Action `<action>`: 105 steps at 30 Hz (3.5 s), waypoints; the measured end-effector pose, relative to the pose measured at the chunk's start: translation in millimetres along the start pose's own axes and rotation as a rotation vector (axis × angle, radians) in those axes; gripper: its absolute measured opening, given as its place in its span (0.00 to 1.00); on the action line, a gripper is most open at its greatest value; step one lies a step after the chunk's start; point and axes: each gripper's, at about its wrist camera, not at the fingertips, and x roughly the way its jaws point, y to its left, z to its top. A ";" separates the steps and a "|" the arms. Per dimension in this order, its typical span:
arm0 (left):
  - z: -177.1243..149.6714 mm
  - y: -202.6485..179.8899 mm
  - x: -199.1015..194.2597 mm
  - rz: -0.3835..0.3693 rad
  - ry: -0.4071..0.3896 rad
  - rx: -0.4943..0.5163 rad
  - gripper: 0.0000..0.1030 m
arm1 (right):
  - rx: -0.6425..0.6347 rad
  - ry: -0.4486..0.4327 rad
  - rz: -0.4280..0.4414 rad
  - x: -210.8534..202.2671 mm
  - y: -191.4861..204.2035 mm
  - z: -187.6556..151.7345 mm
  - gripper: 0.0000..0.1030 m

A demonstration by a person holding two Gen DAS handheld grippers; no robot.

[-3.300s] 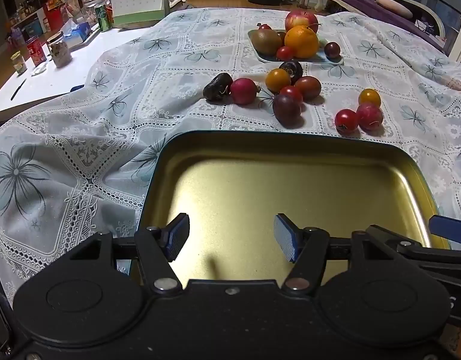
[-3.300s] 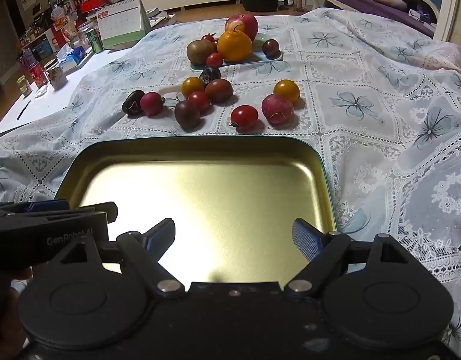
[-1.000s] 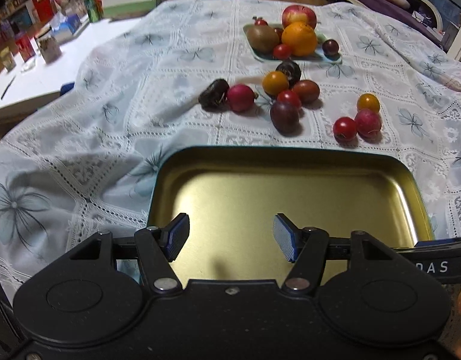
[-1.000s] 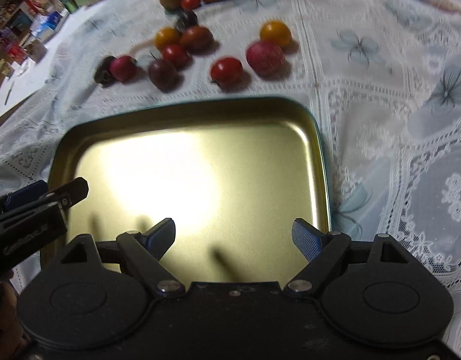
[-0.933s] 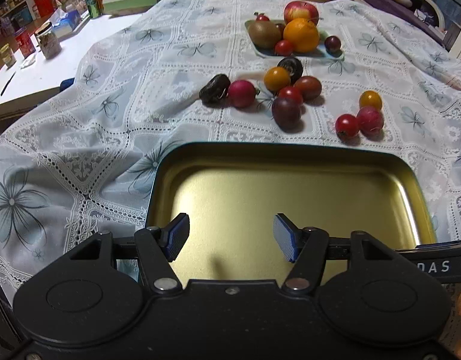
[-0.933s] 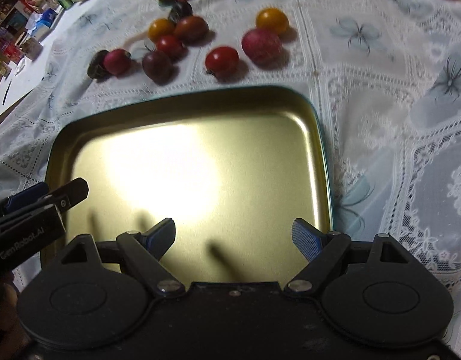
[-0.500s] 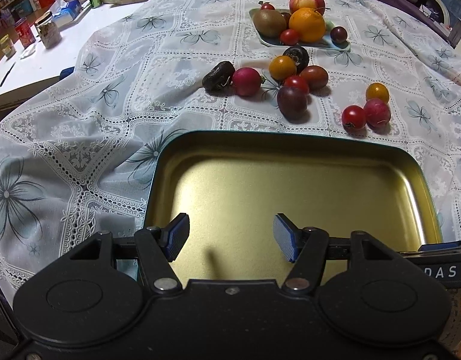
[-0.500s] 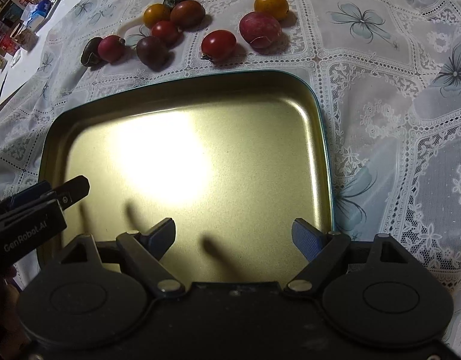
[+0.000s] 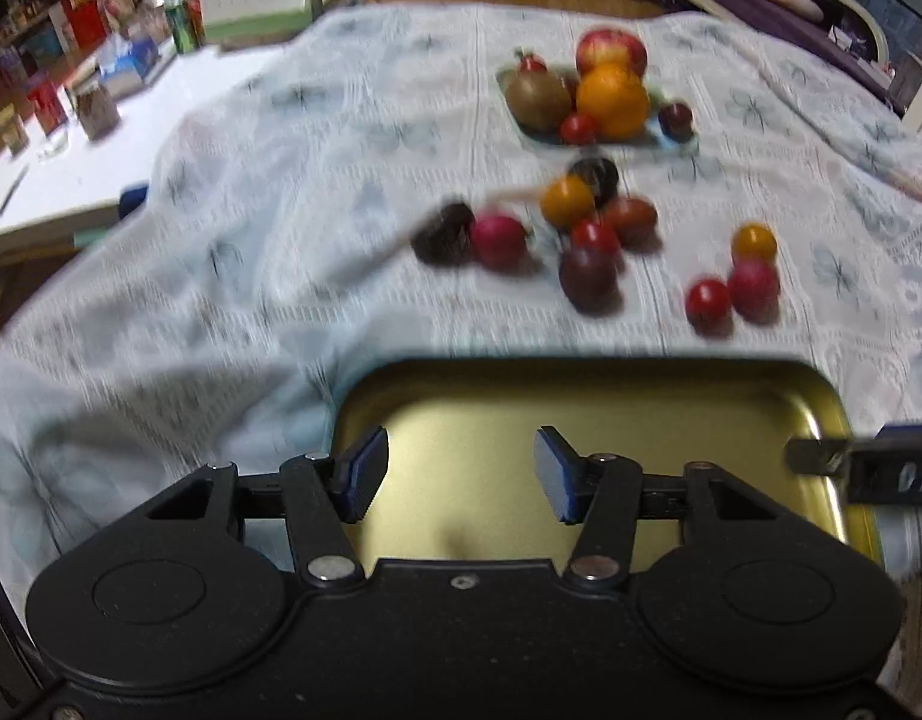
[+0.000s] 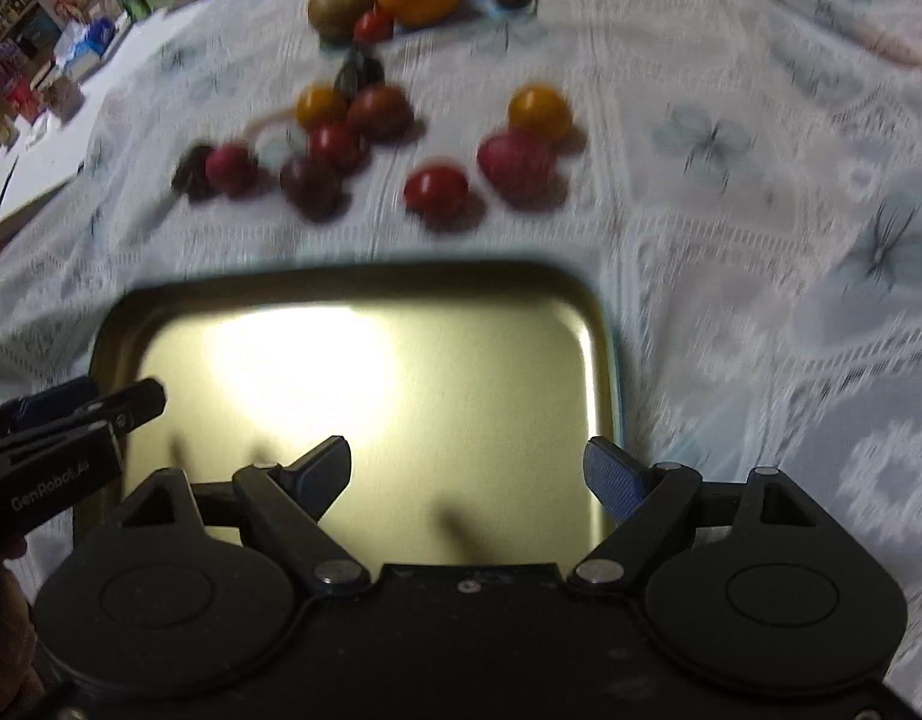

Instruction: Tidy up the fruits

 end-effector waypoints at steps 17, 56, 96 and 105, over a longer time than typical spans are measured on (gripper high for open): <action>81.7 30.5 55.8 0.016 -0.012 -0.044 0.56 | 0.153 -0.315 -0.097 5.3 -34.9 92.4 0.84; 133.4 -48.4 99.1 -0.102 0.053 0.097 0.54 | 0.200 -0.098 -0.026 91.6 -43.8 144.4 0.38; 147.7 -74.5 139.1 -0.016 0.093 0.051 0.26 | 0.207 -0.164 -0.023 85.6 -45.4 138.4 0.37; 146.0 -72.5 60.7 -0.076 0.004 0.103 0.05 | 0.214 -0.279 -0.001 34.1 -45.9 123.2 0.38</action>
